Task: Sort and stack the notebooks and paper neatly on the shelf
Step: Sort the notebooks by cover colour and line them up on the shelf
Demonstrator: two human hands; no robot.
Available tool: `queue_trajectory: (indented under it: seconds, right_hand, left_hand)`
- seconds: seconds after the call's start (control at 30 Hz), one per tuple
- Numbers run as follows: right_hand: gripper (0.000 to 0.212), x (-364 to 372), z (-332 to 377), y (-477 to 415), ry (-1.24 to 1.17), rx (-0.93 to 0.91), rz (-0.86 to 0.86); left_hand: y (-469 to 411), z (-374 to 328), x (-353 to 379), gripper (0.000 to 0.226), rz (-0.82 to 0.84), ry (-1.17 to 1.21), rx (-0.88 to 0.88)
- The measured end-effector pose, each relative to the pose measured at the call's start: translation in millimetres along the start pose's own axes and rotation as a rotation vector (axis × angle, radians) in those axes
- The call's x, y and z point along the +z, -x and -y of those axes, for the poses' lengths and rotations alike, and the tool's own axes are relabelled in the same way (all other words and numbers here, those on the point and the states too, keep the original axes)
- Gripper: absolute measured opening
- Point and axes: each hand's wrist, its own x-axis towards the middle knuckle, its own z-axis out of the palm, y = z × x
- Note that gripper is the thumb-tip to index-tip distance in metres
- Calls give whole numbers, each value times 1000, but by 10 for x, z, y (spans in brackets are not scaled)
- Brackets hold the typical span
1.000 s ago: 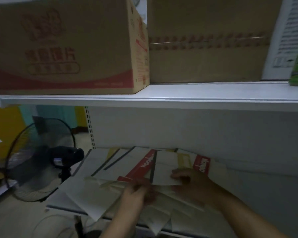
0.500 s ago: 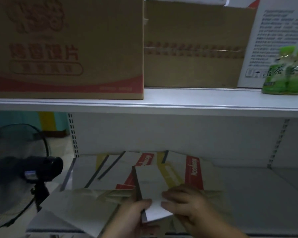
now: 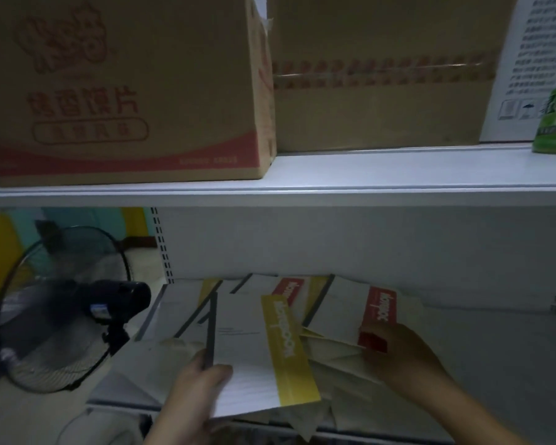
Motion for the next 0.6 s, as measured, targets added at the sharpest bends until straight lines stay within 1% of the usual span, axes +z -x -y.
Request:
queue_trajectory:
  seconds: [0.07,0.13,0.23,0.3,0.37,0.43,0.5,0.57,0.6]
  right_hand:
    - [37,-21,-17,1,-13,-20,-29]
    - [33,-44,-37,-3,-32,-21,-141]
    - [25,-7,5,21,-254,-50,-412]
    - [29,67,114,60,-330,-173,-476]
    - [27,146,309,132,-490,-343,-424]
    - [24,276,475,192,-562,-531,-313]
    - [27,426,611,236,-541,-654,-181]
    - [27,502,727,247,-476,-727,-91]
    - [28,523,792,236,-421,-737,-56]
  left_hand:
    - [-22,50,-23,29,2,20,-32]
    - [-48,83,-25,16,27,63,-50]
    - [-57,137,3,21,56,98,-76]
    - [-44,152,25,21,24,127,-75]
    - [-58,144,20,20,12,171,-87]
    - [-63,131,-22,27,53,230,-105]
    - [-54,140,-82,25,101,257,-92]
    - [-30,179,-158,20,94,227,-35]
    - [-18,202,-230,22,73,216,-7]
